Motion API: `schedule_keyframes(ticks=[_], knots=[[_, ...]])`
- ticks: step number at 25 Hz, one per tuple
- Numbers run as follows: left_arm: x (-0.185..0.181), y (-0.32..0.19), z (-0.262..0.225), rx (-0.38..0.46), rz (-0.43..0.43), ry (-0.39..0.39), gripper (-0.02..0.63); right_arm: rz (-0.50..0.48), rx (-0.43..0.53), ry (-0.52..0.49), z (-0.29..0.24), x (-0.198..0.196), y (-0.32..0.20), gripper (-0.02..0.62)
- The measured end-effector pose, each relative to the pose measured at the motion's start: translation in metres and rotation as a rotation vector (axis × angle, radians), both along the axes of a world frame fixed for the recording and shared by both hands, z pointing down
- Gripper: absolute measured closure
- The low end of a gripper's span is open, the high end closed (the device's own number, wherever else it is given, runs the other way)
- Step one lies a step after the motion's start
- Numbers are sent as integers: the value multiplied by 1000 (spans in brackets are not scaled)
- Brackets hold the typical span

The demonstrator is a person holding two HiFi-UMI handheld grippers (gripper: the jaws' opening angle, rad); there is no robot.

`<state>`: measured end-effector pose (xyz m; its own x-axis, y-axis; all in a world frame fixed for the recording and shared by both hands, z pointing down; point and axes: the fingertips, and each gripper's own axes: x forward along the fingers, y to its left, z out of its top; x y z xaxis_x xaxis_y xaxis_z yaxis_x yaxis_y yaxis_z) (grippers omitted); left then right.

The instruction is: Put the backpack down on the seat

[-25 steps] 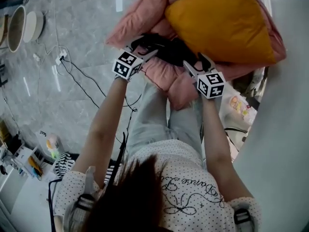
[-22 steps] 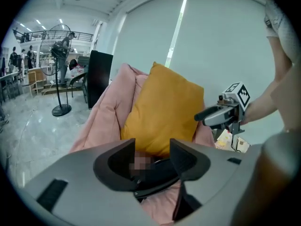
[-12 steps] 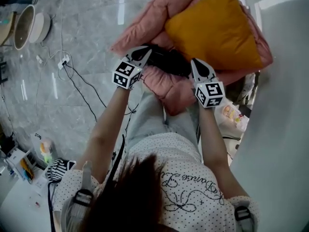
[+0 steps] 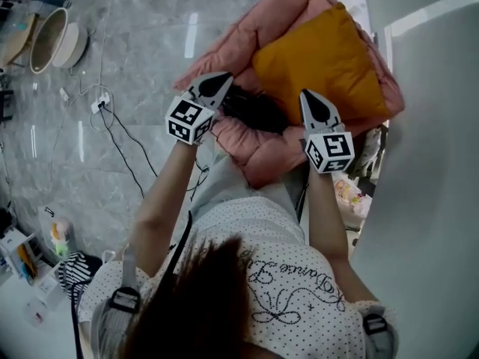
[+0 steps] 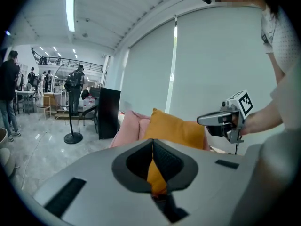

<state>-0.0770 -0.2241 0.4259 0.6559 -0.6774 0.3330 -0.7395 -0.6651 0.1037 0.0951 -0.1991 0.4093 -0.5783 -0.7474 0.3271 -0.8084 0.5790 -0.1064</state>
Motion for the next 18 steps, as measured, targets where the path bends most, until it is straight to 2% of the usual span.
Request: schedule_keyframes(ticks=[5, 10, 18], knots=[[12, -3, -60, 100, -17, 13, 601, -18, 103, -18, -64, 6, -7, 583], [14, -1, -100, 141, -65, -29, 601, -28, 178, -64, -116, 3, -1, 584], [29, 18, -168, 234, -68, 28, 601, -70, 249, -99, -175, 4, 14, 584]])
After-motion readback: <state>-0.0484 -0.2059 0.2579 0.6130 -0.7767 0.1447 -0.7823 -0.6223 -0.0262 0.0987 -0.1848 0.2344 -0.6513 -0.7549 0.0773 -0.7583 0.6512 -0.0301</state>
